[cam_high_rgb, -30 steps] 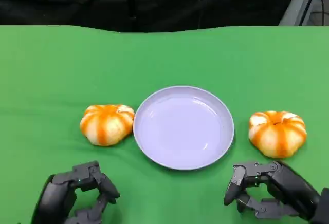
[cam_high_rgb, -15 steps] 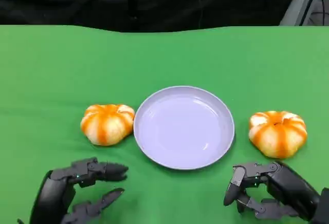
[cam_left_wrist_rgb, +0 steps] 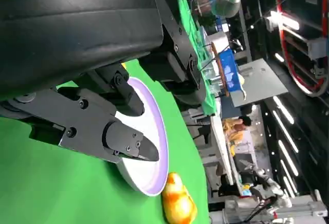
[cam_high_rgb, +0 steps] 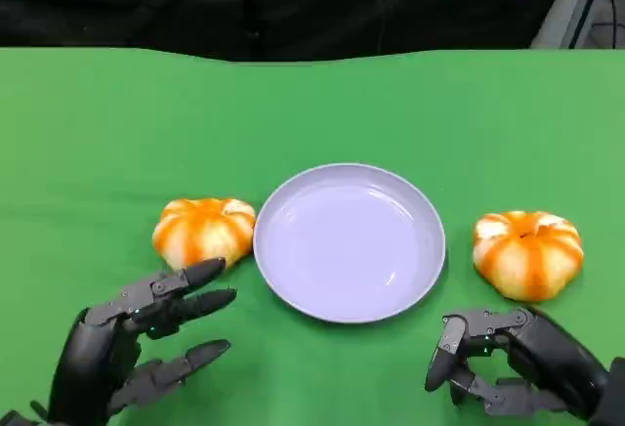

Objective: Grasp the bread from the table and place it into the plate.

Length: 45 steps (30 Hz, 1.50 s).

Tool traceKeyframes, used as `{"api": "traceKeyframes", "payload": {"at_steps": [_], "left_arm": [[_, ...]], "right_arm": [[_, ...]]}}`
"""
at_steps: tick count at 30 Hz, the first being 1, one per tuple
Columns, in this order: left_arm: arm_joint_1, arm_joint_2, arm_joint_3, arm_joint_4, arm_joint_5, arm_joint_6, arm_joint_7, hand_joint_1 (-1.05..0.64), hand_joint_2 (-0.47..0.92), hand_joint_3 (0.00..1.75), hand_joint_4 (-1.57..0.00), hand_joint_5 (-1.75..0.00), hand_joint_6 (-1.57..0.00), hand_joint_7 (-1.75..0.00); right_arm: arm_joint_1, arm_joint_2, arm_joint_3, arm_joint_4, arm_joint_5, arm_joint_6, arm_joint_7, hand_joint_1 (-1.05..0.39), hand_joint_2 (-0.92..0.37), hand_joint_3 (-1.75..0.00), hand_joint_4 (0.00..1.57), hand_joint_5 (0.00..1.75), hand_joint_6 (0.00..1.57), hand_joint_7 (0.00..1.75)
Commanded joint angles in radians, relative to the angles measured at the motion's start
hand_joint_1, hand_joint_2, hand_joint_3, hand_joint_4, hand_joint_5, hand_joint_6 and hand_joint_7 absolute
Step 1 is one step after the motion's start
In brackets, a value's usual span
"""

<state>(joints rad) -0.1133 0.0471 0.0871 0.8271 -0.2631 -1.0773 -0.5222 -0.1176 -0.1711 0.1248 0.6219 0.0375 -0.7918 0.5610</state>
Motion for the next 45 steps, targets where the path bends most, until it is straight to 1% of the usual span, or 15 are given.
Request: {"api": "traceKeyframes", "payload": {"at_steps": [1, 4, 5, 7, 9, 13, 16, 18, 22, 26, 27, 31, 35, 39, 45], "left_arm": [[-0.025, 0.035, 0.02, -0.055, 0.01, -0.03, 0.015, -0.4, 0.91, 0.03, -0.75, 0.0, -0.65, 0.0], [-0.028, 0.038, 0.025, -0.076, 0.02, -0.024, 0.025, -0.44, 0.91, 0.02, -0.73, 0.0, -0.65, 0.0], [-0.036, 0.044, 0.033, -0.084, 0.048, -0.035, 0.047, -0.44, 0.91, 0.01, -0.73, 0.0, -0.65, 0.0], [-0.057, 0.059, 0.054, -0.092, 0.119, -0.063, 0.1, -0.52, 0.92, 0.01, -0.72, -0.01, -0.65, 0.0], [-0.068, 0.068, 0.063, -0.095, 0.164, -0.074, 0.138, -0.56, 0.92, 0.01, -0.72, -0.01, -0.65, 0.0], [-0.069, 0.073, 0.057, -0.094, 0.197, -0.078, 0.179, -0.57, 0.92, 0.01, -0.72, 0.0, -0.65, 0.0], [-0.108, 0.117, 0.064, -0.118, 0.237, -0.067, 0.204, -0.6, 0.92, 0.02, -0.67, 0.0, -0.66, 0.0], [-0.114, 0.127, 0.063, -0.121, 0.255, -0.067, 0.221, -0.61, 0.92, 0.03, -0.67, 0.0, -0.66, 0.0], [-0.153, 0.162, 0.077, -0.142, 0.406, -0.033, 0.333, -0.63, 0.91, 0.01, -0.62, 0.0, -0.63, 0.0], [-0.163, 0.19, 0.068, -0.156, 0.54, -0.009, 0.441, -0.65, 0.91, 0.01, -0.59, 0.0, -0.62, 0.0], [-0.168, 0.205, 0.064, -0.167, 0.609, 0.007, 0.486, -0.65, 0.91, 0.01, -0.58, 0.0, -0.61, 0.0], [-0.189, 0.249, 0.027, -0.198, 0.815, 0.079, 0.646, -0.72, 0.91, 0.0, -0.58, 0.0, -0.62, 0.0], [-0.208, 0.282, -0.037, -0.205, 0.915, 0.147, 0.748, -0.79, 0.92, 0.01, -0.58, 0.0, -0.65, -0.01], [-0.215, 0.309, -0.103, -0.214, 0.98, 0.23, 0.802, -0.87, 0.92, 0.06, -0.56, 0.0, -0.68, -0.01], [-0.22, 0.338, -0.18, -0.222, 1.001, 0.315, 0.835, -0.9, 0.92, 0.08, -0.53, 0.0, -0.67, 0.0]], "right_arm": [[-0.001, -0.011, -0.007, -0.008, 0.01, -0.004, -0.003, -0.09, -0.86, -0.59, 0.71, 1.61, 0.81, 1.1], [-0.002, -0.012, -0.006, -0.007, 0.008, -0.007, -0.005, -0.09, -0.85, -0.6, 0.71, 1.61, 0.8, 1.1], [-0.001, -0.013, -0.006, -0.008, 0.006, -0.007, -0.006, -0.09, -0.85, -0.6, 0.71, 1.61, 0.8, 1.1], [0.001, -0.012, -0.005, -0.011, 0.006, -0.005, -0.007, -0.09, -0.85, -0.6, 0.71, 1.61, 0.8, 1.1], [0.002, -0.011, -0.005, -0.012, 0.007, -0.005, -0.007, -0.08, -0.85, -0.6, 0.72, 1.6, 0.81, 1.1], [0.002, -0.011, -0.005, -0.012, 0.008, -0.005, -0.007, -0.08, -0.86, -0.59, 0.72, 1.6, 0.81, 1.1], [0.004, -0.009, -0.004, -0.014, 0.004, -0.004, -0.011, -0.09, -0.86, -0.59, 0.72, 1.6, 0.81, 1.1], [0.005, -0.01, -0.004, -0.016, 0.003, -0.003, -0.013, -0.1, -0.86, -0.59, 0.72, 1.6, 0.81, 1.1], [0.002, -0.008, -0.004, -0.005, 0.007, -0.005, -0.008, -0.1, -0.85, -0.59, 0.72, 1.6, 0.81, 1.1], [0.006, -0.008, -0.004, -0.01, 0.007, 0.001, -0.01, -0.1, -0.85, -0.59, 0.71, 1.6, 0.81, 1.1], [0.007, -0.007, -0.004, -0.011, 0.008, 0.001, -0.009, -0.1, -0.85, -0.59, 0.72, 1.6, 0.81, 1.1], [0.005, -0.005, -0.004, -0.005, 0.011, -0.01, -0.006, -0.09, -0.86, -0.59, 0.72, 1.6, 0.81, 1.1], [0.004, -0.007, -0.003, -0.006, 0.004, -0.011, -0.009, -0.09, -0.86, -0.59, 0.71, 1.6, 0.81, 1.1], [0.005, -0.007, -0.004, -0.008, 0.003, -0.01, -0.011, -0.09, -0.86, -0.59, 0.71, 1.6, 0.8, 1.1], [0.007, -0.006, -0.004, -0.013, 0.006, -0.006, -0.011, -0.09, -0.86, -0.59, 0.72, 1.6, 0.81, 1.1]]}}
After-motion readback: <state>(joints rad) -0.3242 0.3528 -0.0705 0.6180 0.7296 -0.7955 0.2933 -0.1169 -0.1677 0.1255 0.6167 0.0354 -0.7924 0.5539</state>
